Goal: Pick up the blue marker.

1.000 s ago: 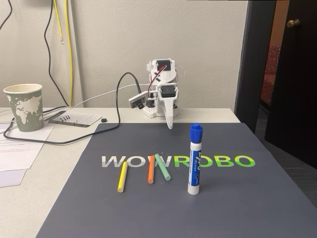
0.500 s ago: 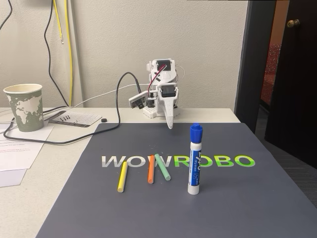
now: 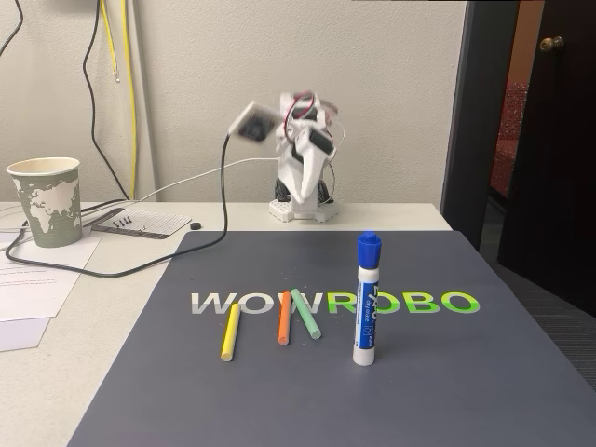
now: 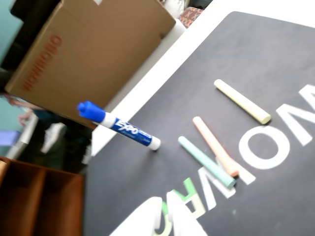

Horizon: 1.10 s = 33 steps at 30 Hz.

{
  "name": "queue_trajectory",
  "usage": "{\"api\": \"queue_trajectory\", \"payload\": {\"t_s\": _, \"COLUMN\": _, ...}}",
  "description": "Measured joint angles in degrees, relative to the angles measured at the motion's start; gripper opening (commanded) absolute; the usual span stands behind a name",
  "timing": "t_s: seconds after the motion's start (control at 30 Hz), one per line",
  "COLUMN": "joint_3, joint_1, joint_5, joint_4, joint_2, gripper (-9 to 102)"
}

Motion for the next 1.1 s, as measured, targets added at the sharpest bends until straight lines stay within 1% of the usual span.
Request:
{"api": "queue_trajectory", "payload": {"t_s": 0.03, "joint_3": -2.72, "joint_1": 0.09, "joint_5": -4.04, "joint_4": -1.67, "joint_2": -4.83, "gripper": 0}}
{"api": "queue_trajectory", "payload": {"t_s": 0.1, "joint_3": -7.29, "joint_1": 0.44, "joint_5": -11.69, "joint_4": -7.73, "joint_2": -13.97, "gripper": 0}}
{"api": "queue_trajectory", "payload": {"t_s": 0.2, "joint_3": -12.66, "joint_1": 1.49, "joint_5": -20.65, "joint_4": -14.94, "joint_2": -25.84, "gripper": 0}}
{"api": "queue_trajectory", "payload": {"t_s": 0.33, "joint_3": -17.05, "joint_1": 1.49, "joint_5": -26.98, "joint_4": -20.21, "joint_2": -34.98, "gripper": 0}}
{"api": "queue_trajectory", "payload": {"t_s": 0.5, "joint_3": -20.39, "joint_1": 0.26, "joint_5": -31.38, "joint_4": -25.58, "joint_2": -41.84, "gripper": 0}}
{"api": "queue_trajectory", "payload": {"t_s": 0.73, "joint_3": -21.88, "joint_1": -0.53, "joint_5": -33.13, "joint_4": -36.21, "joint_2": -51.59, "gripper": 0}}
{"api": "queue_trajectory", "payload": {"t_s": 0.9, "joint_3": -23.47, "joint_1": -0.53, "joint_5": -33.66, "joint_4": -42.1, "joint_2": -58.1, "gripper": 0}}
{"api": "queue_trajectory", "payload": {"t_s": 1.1, "joint_3": -26.89, "joint_1": -1.23, "joint_5": -34.1, "joint_4": -45.18, "joint_2": -64.16, "gripper": 0}}
